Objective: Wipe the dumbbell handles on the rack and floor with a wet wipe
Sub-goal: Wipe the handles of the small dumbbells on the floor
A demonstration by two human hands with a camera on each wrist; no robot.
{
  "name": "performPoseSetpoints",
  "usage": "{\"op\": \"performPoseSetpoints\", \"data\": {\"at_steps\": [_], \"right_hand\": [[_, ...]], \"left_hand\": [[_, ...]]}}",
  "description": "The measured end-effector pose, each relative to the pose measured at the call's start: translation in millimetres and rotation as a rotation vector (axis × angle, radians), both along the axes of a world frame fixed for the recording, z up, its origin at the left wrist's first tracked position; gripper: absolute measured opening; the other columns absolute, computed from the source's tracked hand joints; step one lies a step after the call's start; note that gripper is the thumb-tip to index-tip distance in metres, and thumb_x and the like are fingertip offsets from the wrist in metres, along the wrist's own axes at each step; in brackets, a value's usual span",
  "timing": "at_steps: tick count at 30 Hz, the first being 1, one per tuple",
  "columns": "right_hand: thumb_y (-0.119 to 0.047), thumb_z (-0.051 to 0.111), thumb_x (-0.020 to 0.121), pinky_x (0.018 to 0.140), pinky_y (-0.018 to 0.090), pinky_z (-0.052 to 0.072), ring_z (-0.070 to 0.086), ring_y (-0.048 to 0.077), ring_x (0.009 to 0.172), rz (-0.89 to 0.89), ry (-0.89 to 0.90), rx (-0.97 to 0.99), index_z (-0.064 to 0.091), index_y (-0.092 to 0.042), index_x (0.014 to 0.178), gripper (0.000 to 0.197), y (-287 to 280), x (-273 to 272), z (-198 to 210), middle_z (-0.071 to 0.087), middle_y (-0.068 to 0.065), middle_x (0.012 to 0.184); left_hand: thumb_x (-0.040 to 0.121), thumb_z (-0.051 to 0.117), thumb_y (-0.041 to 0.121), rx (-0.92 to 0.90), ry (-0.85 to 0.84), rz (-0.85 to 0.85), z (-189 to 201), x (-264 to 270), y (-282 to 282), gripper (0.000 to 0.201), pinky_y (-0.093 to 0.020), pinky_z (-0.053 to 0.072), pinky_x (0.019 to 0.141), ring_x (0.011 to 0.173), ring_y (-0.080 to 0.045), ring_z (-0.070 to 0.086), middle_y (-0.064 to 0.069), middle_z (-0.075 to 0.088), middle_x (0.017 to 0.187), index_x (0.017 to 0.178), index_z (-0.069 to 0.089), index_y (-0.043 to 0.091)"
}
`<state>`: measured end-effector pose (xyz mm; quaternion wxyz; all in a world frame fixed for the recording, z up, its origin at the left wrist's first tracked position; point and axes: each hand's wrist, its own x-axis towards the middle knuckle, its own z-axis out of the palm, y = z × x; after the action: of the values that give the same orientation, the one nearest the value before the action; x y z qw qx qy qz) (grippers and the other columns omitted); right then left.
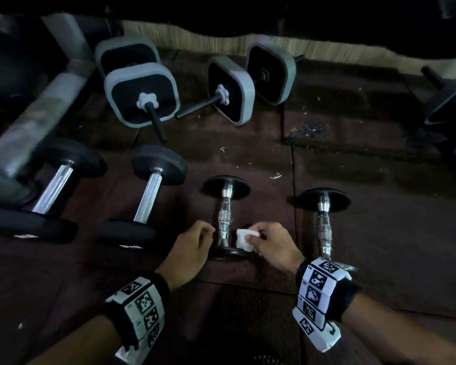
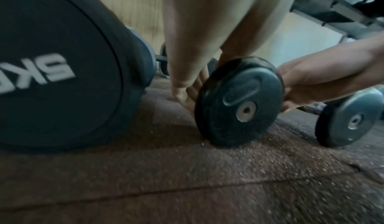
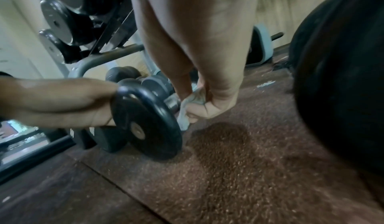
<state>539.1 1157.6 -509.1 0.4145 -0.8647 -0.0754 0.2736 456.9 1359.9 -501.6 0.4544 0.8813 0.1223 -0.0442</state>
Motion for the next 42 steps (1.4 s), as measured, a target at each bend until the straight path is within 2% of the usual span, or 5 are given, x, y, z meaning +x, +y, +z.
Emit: {"op": "performPoseSetpoints", "data": {"at_steps": [9, 21, 26, 36, 42], "right_hand": [[-0.006, 0.061, 0.097, 0.062, 0.018, 0.042, 0.052, 0.003, 0.061, 0.226, 0.345, 0.222, 0.062, -0.02, 0.066, 0.035, 29.3, 4.6, -4.3, 0.06, -0.01, 0.064], [-0.017, 0.078, 0.087, 0.085, 0.04, 0.056, 0.07, 0.021, 0.087, 0.271, 0.016, 0.262, 0.078, -0.017, 0.088, 0.002, 14.7, 4.8, 11.7, 0.075, 0.001, 0.087], [-0.013, 0.075, 0.088, 0.075, 0.014, 0.049, 0.069, 0.003, 0.089, 0.349, -0.08, 0.269, 0.08, -0.017, 0.096, 0.01, 24.5, 6.1, 15.8, 0.076, -0.011, 0.093], [-0.024, 0.067, 0.096, 0.091, 0.026, 0.052, 0.066, 0.0, 0.097, 0.603, -0.073, 0.114, 0.077, -0.023, 0.105, 0.013, 40.2, 15.1, 23.3, 0.075, -0.012, 0.1], [-0.019, 0.069, 0.094, 0.084, 0.022, 0.051, 0.068, 0.007, 0.092, 0.238, -0.043, 0.295, 0.076, -0.024, 0.103, 0.012, 35.5, -7.4, 18.3, 0.074, -0.009, 0.094]], "left_hand": [[0.097, 0.033, 0.035, -0.195, -0.145, 0.177, -20.8, -15.2, -17.4, 0.03, -0.011, 0.039, 0.08, 0.089, -0.011, 0.056, -0.004, 0.06, 0.093, 0.101, 0.053, 0.014], [0.093, 0.03, 0.047, -0.283, -0.157, 0.174, -21.0, -18.6, -18.2, 0.034, -0.01, 0.039, 0.079, 0.088, -0.01, 0.054, -0.001, 0.057, 0.095, 0.107, 0.051, 0.024], [0.094, 0.03, 0.047, -0.325, -0.163, 0.191, -21.4, -19.0, -18.3, 0.033, -0.014, 0.041, 0.081, 0.088, -0.009, 0.054, 0.0, 0.056, 0.096, 0.109, 0.05, 0.024], [0.104, 0.039, 0.031, -0.349, -0.073, 0.18, -14.6, -17.7, -12.2, 0.022, -0.017, 0.044, 0.088, 0.1, -0.006, 0.06, 0.006, 0.062, 0.104, 0.115, 0.053, 0.019], [0.097, 0.059, 0.016, -0.552, 0.086, 0.08, 3.0, -9.2, 7.5, 0.018, -0.012, 0.047, 0.088, 0.101, -0.005, 0.066, -0.003, 0.073, 0.107, 0.11, 0.069, 0.01]]}}
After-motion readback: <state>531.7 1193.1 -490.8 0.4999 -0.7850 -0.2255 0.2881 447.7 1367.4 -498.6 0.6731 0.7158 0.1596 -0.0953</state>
